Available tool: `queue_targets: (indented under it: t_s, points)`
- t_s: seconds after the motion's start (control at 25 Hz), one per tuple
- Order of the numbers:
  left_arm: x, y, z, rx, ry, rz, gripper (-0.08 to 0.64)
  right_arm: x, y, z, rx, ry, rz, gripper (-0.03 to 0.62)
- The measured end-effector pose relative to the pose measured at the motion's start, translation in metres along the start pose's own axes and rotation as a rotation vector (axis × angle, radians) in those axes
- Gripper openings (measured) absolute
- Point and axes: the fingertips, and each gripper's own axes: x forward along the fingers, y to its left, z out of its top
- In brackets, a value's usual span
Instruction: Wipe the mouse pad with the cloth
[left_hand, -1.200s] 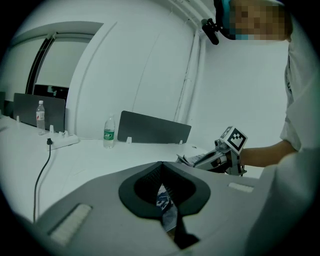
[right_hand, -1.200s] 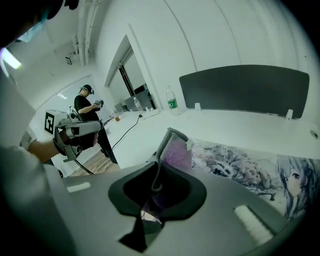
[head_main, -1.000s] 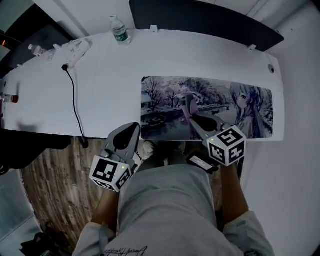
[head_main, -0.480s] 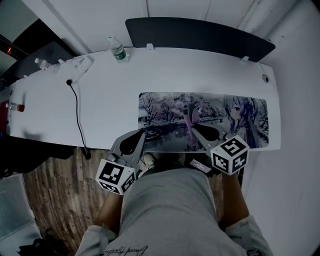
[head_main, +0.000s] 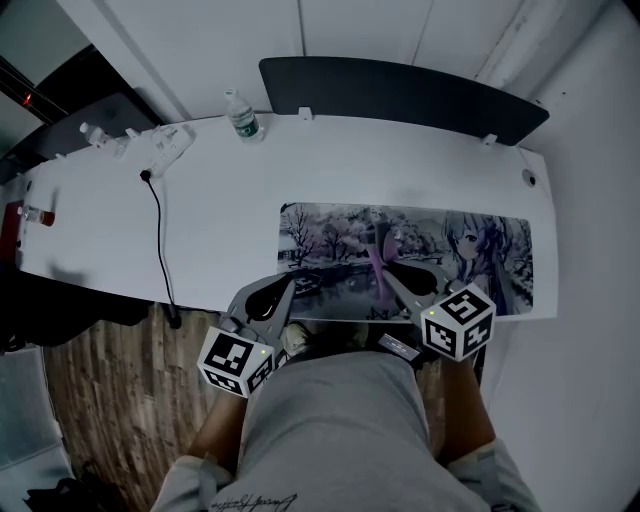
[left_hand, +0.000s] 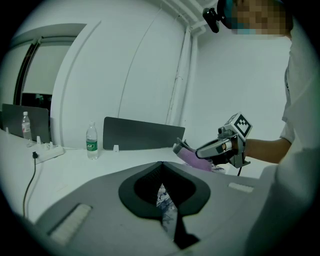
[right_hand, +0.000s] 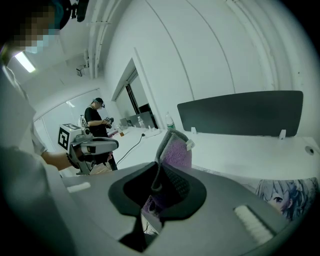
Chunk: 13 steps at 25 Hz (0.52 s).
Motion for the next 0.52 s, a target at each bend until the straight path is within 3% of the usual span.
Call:
queue_targets:
  t_s: [0.52]
  points:
    - [-0.002,0.0004,-0.007,-0.002,0.011,0.008,0.018,0.0022,0.0016,-0.0008,0.017,-0.02,0.02,0.044]
